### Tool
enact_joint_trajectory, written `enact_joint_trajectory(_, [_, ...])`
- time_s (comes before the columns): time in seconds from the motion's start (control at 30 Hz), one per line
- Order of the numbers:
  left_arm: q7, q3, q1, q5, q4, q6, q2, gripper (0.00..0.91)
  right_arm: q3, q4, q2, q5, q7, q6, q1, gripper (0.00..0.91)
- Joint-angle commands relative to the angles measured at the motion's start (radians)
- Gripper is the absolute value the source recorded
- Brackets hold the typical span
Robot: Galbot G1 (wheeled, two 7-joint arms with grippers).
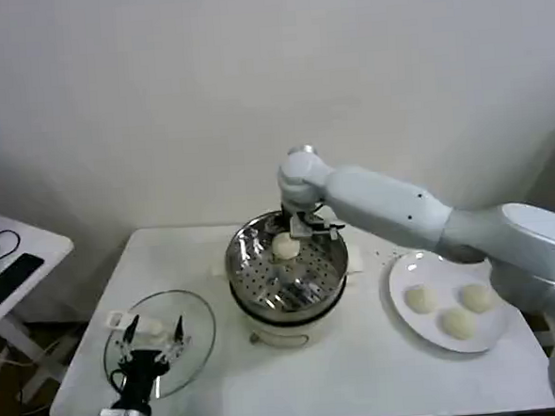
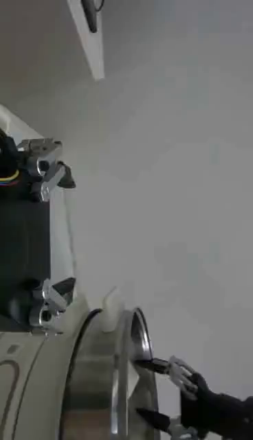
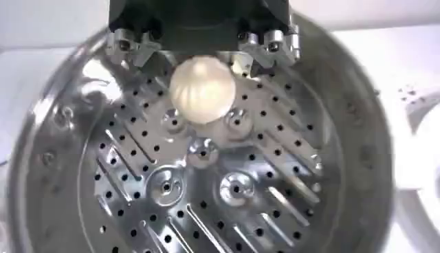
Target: Take steamed baozi put them in steamer then cover it.
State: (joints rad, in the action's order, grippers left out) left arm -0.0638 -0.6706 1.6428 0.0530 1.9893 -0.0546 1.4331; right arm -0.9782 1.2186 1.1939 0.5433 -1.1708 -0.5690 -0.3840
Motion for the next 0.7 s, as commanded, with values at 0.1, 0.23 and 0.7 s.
enact_joint_trajectory(0.1, [0.002, -0.003, -0.01, 0.015, 0.0, 0.006, -0.016, 0.907, -0.261, 0.113, -0.312, -0.624, -0.006, 0.277, -0.325, 0.907])
enact_joint_trajectory(0.23, [0.022, 0.001, -0.02, 0.017, 0.004, 0.013, -0.013, 0.907, -0.366, 0.117, -0.447, -0.864, 0.035, 0.517, -0.383, 0.907])
enact_joint_trajectory(0.7, [0.019, 0.007, -0.004, 0.018, 0.026, 0.013, -0.016, 0.907, -0.117, 0.037, -0.673, -0.819, 0.054, 0.697, 0.031, 0.907])
